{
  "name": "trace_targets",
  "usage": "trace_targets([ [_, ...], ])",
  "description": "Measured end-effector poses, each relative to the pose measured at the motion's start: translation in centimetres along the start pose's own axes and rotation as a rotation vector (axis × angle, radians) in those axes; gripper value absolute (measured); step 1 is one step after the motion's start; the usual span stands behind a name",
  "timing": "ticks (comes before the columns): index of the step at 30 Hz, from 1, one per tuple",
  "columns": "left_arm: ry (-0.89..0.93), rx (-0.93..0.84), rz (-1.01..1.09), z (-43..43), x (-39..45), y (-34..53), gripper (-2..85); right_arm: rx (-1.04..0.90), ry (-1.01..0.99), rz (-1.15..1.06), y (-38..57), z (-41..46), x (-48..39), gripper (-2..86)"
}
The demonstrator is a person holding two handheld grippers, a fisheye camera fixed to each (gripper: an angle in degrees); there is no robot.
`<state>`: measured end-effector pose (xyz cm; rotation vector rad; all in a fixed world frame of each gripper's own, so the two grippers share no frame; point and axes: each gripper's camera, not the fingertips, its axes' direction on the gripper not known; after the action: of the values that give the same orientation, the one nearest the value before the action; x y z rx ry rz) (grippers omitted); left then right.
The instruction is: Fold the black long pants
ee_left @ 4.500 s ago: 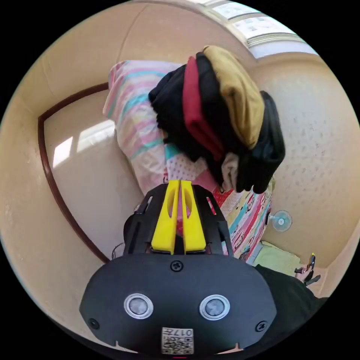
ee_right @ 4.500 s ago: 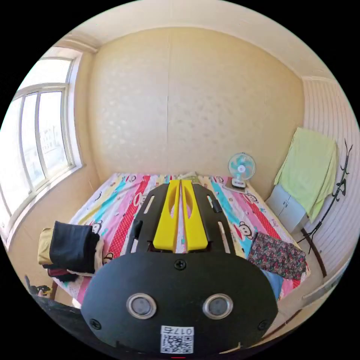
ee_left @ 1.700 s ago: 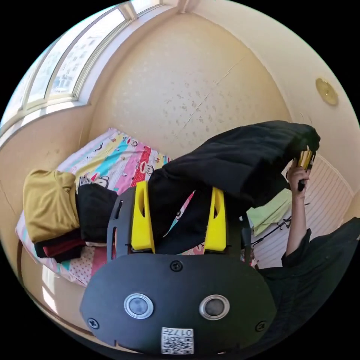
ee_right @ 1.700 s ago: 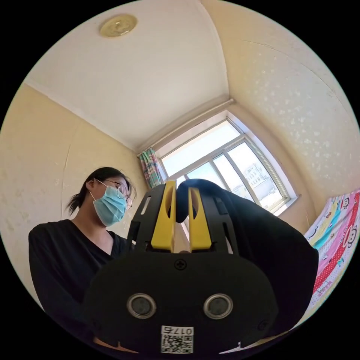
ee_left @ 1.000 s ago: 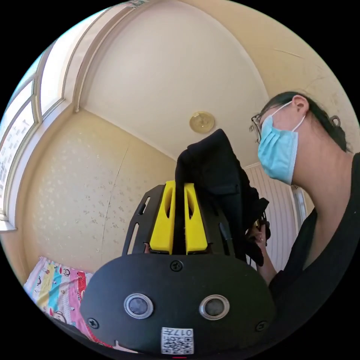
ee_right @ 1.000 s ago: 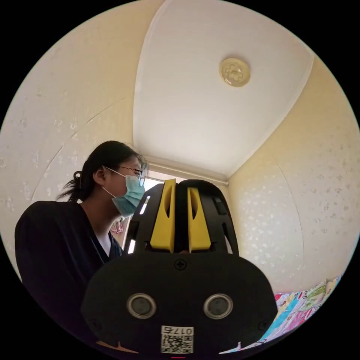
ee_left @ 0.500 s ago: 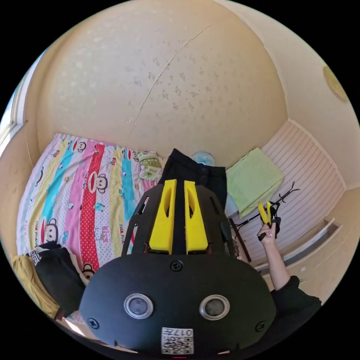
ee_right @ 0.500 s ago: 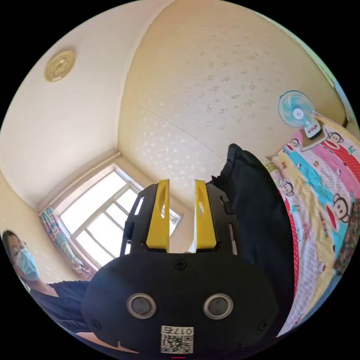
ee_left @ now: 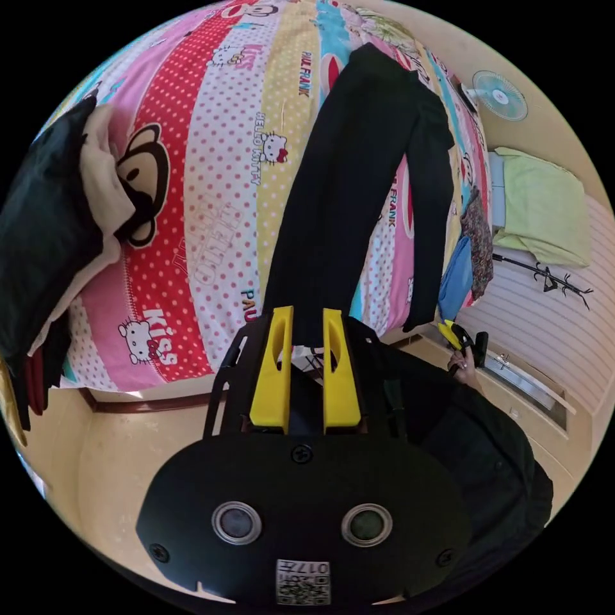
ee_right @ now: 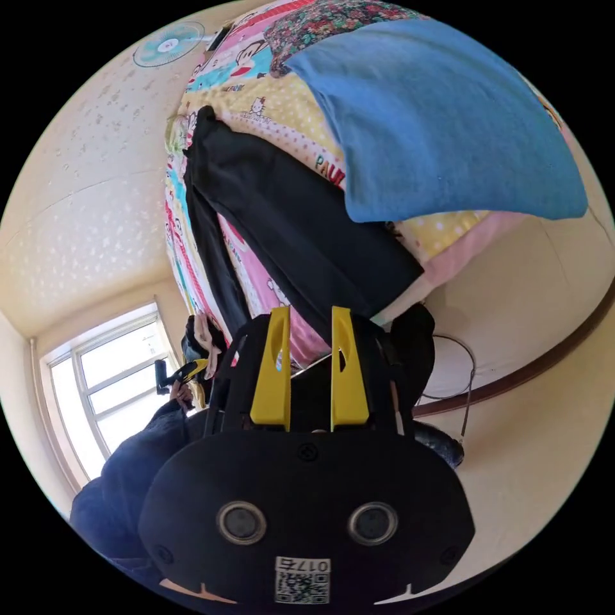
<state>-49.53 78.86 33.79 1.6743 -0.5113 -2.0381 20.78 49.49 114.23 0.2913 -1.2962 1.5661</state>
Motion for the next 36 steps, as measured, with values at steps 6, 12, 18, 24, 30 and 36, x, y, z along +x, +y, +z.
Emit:
trace_targets([
  [6,0.012,-0.162,0.131,2.4,6.0,-3.7,7.9,0.118,0.077,0.157,-1.7,-3.4,2.0,11.5],
  [12,0.040,-0.296,0.166,4.9,10.9,-7.7,7.9,0.329,-0.302,0.390,-3.0,-5.1,6.9,11.8],
  [18,0.169,-0.291,0.180,4.8,15.7,-13.9,8.8,0.323,-0.360,0.291,-2.6,-6.9,6.8,4.8],
  [24,0.300,-0.183,0.348,0.5,23.4,-17.0,15.8,0.304,-0.627,-0.083,0.1,-13.0,-0.3,3.5],
  [30,0.378,-0.233,0.360,-1.7,26.7,-20.0,16.1,0.093,-0.603,-0.546,1.4,-13.4,-14.6,3.3],
  [36,0.154,-0.323,0.315,-3.2,23.9,-20.8,1.4,-0.277,-0.511,-0.830,0.5,-10.0,-21.4,3.2],
])
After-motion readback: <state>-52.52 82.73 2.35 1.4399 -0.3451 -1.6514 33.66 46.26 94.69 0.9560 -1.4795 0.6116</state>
